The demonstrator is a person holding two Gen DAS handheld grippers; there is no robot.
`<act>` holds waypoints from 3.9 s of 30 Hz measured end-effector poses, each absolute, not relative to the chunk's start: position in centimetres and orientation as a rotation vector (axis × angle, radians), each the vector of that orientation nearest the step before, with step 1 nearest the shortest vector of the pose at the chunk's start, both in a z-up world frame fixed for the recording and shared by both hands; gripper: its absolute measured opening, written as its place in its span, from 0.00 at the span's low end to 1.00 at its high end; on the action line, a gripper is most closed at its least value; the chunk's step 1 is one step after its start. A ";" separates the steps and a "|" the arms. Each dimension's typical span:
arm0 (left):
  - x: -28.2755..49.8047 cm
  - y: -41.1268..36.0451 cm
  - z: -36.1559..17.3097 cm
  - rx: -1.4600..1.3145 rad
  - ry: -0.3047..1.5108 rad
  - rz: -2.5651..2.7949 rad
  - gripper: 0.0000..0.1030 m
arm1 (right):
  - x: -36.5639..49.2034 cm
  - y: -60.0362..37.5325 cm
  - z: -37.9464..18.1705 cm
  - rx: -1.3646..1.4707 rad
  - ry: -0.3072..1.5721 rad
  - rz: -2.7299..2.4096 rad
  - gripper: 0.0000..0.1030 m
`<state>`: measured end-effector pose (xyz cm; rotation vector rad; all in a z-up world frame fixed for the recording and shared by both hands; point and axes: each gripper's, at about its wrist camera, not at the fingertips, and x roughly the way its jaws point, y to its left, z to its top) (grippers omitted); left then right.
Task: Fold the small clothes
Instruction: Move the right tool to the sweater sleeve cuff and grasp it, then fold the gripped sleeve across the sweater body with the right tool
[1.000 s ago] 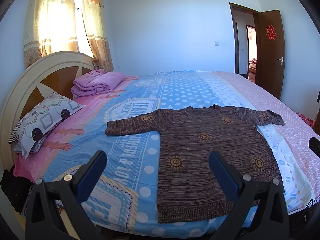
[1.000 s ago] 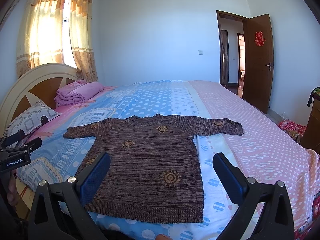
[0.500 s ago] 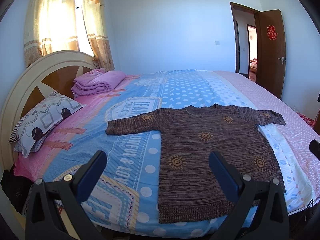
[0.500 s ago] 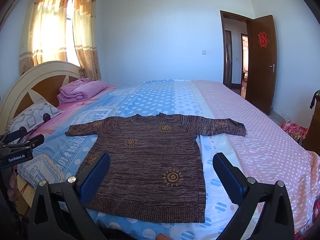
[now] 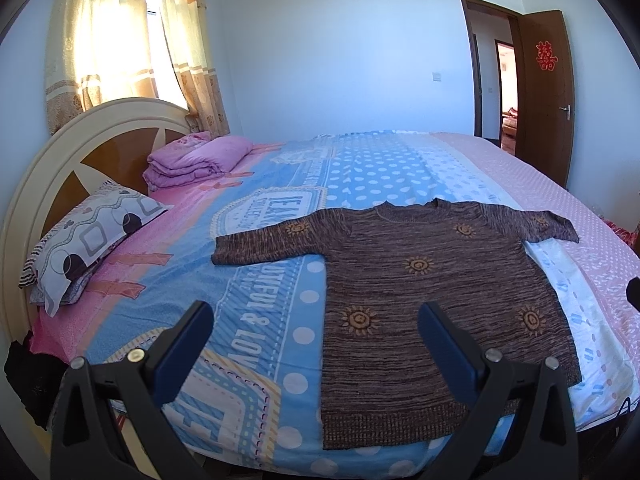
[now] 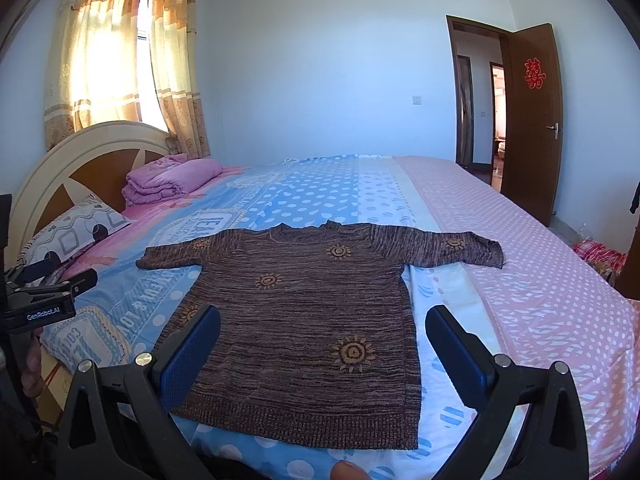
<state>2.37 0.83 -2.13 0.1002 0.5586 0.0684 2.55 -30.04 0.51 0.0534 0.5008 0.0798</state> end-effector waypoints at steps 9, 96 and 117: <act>5.3 0.2 -3.6 0.165 0.568 0.103 1.00 | 4.9 -30.5 -1.2 0.032 0.540 0.081 0.99; 30.0 -7.5 -13.5 0.226 0.729 0.082 1.00 | 36.7 -44.3 2.6 0.277 0.865 0.127 0.06; 29.6 -3.3 -13.3 0.247 0.773 0.109 1.00 | 38.4 -29.6 -9.9 0.286 0.947 0.399 0.33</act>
